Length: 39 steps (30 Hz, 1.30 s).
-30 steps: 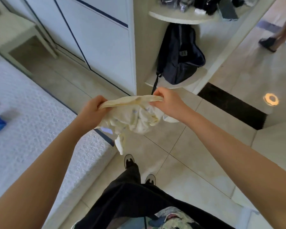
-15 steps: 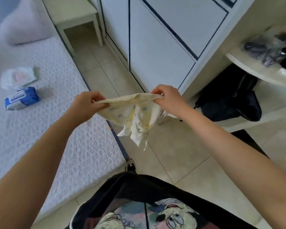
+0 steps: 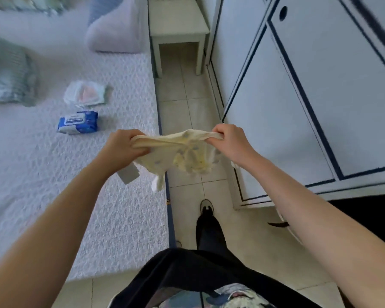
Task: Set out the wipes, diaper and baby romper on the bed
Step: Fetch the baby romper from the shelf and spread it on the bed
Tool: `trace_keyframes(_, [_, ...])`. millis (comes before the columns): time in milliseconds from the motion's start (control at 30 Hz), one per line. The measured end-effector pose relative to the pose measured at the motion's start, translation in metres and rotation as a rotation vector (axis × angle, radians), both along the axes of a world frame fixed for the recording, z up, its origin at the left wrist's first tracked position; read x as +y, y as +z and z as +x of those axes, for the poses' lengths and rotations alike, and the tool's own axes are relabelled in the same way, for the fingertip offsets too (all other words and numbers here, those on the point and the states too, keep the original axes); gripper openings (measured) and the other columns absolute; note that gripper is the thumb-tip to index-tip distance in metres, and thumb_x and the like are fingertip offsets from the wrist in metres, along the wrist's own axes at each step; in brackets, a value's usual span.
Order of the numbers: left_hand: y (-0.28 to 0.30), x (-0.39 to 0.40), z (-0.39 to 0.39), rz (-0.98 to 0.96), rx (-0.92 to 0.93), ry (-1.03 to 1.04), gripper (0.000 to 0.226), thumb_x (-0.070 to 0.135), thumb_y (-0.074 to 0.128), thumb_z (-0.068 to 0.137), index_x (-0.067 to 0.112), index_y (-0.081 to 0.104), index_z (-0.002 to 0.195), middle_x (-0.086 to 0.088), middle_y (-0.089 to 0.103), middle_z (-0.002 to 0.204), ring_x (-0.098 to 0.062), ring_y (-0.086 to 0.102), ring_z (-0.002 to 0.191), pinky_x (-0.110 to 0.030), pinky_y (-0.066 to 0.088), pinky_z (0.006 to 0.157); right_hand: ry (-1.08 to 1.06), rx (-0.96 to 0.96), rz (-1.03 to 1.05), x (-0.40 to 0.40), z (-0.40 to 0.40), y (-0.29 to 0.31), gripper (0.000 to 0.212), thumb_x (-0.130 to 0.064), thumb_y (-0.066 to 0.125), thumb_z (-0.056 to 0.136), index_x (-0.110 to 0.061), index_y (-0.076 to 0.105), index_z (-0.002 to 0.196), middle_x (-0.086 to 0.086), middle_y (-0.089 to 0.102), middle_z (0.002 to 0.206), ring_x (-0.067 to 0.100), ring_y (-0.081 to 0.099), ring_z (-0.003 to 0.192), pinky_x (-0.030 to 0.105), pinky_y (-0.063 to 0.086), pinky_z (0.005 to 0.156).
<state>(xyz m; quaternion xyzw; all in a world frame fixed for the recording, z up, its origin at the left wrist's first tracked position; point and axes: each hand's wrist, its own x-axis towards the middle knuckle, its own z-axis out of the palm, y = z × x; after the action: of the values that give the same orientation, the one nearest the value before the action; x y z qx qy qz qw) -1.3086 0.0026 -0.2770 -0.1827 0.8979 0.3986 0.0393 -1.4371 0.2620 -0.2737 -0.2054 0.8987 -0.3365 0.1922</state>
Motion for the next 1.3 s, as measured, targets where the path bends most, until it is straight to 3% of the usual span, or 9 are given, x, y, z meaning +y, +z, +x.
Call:
trace_keyframes(133, [-0.002,-0.018,-0.034,-0.034,-0.008,0.285,0.009,0.019,0.063,0.087,0.014,0.069,0.082,-0.009,0.068,0.068,-0.02,0.061,0.055,-0.029,0.045,0.054,0.103,0.012,-0.003,-0.038,-0.067,-0.001,0.026,-0.04,0.07,0.082,-0.019,0.056,0.078,-0.003,0.062,0.073,0.018,0.062,0.069,0.038,0.054,0.061])
trace_keyframes(233, [0.004,-0.016,-0.053,0.25,-0.044,0.522,0.016,0.018,0.05,0.095,0.016,0.066,0.099,-0.011,0.07,0.079,-0.025,0.071,0.052,-0.032,0.051,0.044,0.113,-0.007,0.004,-0.073,-0.105,-0.001,0.029,-0.037,0.065,0.086,-0.023,0.046,0.069,-0.006,0.053,0.064,0.008,0.049,0.055,0.025,0.034,0.047])
trace_keyframes(367, [0.008,-0.013,-0.063,0.595,0.069,0.695,0.022,0.011,0.049,0.096,0.009,0.068,0.107,-0.019,0.072,0.096,-0.034,0.074,0.079,-0.047,0.06,0.069,0.176,-0.121,-0.011,-0.127,-0.137,-0.002,0.033,-0.032,0.054,0.092,-0.019,0.039,0.065,-0.003,0.043,0.063,0.013,0.039,0.057,0.029,0.027,0.049])
trace_keyframes(667, [0.006,-0.066,-0.067,0.871,0.291,1.095,0.037,0.036,0.057,0.092,0.005,0.077,0.092,-0.01,0.077,0.088,-0.022,0.071,0.075,-0.03,0.057,0.062,0.272,-0.59,-0.209,-0.208,-0.169,0.0,0.022,-0.036,0.055,0.079,-0.018,0.048,0.089,0.008,0.05,0.087,0.023,0.047,0.08,0.041,0.036,0.07])
trace_keyframes(833, [0.0,-0.113,-0.067,0.974,0.428,1.331,0.012,-0.001,0.063,0.086,-0.002,0.072,0.094,-0.018,0.072,0.099,-0.026,0.068,0.079,-0.031,0.056,0.064,0.304,-0.79,-0.304,-0.261,-0.173,0.006,0.035,-0.036,0.068,0.075,-0.013,0.056,0.098,0.006,0.06,0.086,0.021,0.059,0.075,0.037,0.048,0.068])
trace_keyframes(933, [0.003,-0.133,-0.061,1.166,0.373,1.475,0.028,-0.005,0.06,0.087,0.0,0.058,0.115,-0.017,0.059,0.105,-0.022,0.063,0.073,-0.028,0.055,0.048,0.151,-0.864,-0.262,-0.299,-0.172,0.005,0.036,-0.043,0.054,0.091,-0.008,0.058,0.09,0.008,0.061,0.073,0.021,0.059,0.062,0.032,0.051,0.056])
trace_keyframes(1033, [0.005,-0.147,-0.05,1.489,0.355,1.515,0.056,0.006,0.063,0.088,-0.005,0.038,0.137,-0.019,0.055,0.117,-0.025,0.067,0.083,-0.031,0.057,0.048,0.046,-0.828,-0.139,-0.335,-0.169,-0.011,0.021,-0.003,0.051,0.091,-0.006,0.049,0.07,0.008,0.044,0.062,0.02,0.046,0.055,0.032,0.041,0.053])
trace_keyframes(1100, [0.004,-0.154,-0.041,1.646,0.374,1.538,0.071,0.008,0.068,0.085,-0.004,0.029,0.143,-0.019,0.055,0.123,-0.027,0.069,0.09,-0.036,0.059,0.054,0.089,-0.876,0.019,-0.354,-0.165,-0.021,0.007,0.01,0.052,0.085,0.004,0.057,0.086,0.013,0.052,0.071,0.024,0.053,0.063,0.038,0.048,0.06])
trace_keyframes(1300, [-0.003,-0.175,-0.025,1.583,0.326,1.5,0.031,0.017,0.066,0.088,0.0,0.056,0.112,-0.01,0.065,0.091,-0.022,0.07,0.074,-0.037,0.062,0.065,0.266,-1.1,0.472,-0.406,-0.156,-0.035,0.053,-0.016,0.071,0.086,0.001,0.047,0.131,0.019,0.063,0.115,0.03,0.067,0.089,0.044,0.057,0.075])
